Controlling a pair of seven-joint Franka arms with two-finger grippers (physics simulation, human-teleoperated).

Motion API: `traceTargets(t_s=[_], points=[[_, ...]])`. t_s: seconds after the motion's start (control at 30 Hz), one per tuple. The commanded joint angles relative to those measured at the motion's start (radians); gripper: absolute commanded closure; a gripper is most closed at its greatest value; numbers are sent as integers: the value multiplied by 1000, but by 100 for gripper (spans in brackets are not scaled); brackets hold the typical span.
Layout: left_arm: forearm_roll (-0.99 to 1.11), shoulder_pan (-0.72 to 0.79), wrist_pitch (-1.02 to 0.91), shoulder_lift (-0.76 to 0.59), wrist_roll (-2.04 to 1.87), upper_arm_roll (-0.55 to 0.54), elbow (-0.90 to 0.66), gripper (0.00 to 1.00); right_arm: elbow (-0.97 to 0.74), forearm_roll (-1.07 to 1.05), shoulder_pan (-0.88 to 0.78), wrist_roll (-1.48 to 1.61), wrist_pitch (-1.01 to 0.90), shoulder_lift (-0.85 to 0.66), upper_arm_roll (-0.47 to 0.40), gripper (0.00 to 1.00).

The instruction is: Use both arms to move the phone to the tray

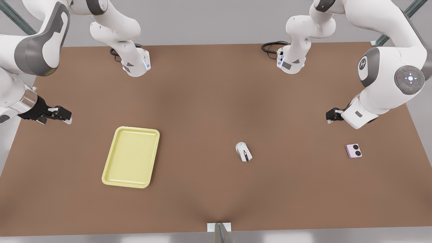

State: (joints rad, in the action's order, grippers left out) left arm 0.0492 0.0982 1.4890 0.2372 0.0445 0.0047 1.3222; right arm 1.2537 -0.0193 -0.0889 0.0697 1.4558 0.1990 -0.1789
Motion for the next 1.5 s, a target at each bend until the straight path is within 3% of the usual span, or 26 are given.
traceTargets(t_s=[0.0,0.07,0.17,0.27,0.43,0.53,1.07,1.13,1.47], points=[[8,-2,45,-1,37,0,2,0,0,-1,0,35,18,-1,-1,0],[8,-17,59,22,35,1,6,0,0,-1,0,35,20,-1,-1,0],[-8,-51,349,51,61,106,219,0,0,-1,-2,35,29,-1,-1,0],[-160,-121,536,155,135,166,296,0,0,-1,-2,35,29,-1,-1,0],[-193,-167,902,218,386,179,468,0,0,-1,-2,35,29,-1,-1,0],[-193,-206,1002,280,540,184,469,0,1,-1,-2,35,29,-1,1,0],[-235,-327,1088,444,756,193,456,0,1,-4,-5,35,31,0,1,0],[-360,-350,1088,482,876,193,433,0,0,-4,-3,35,31,0,1,0],[-401,-344,1076,467,854,184,434,0,0,-4,-3,35,35,0,1,0]])
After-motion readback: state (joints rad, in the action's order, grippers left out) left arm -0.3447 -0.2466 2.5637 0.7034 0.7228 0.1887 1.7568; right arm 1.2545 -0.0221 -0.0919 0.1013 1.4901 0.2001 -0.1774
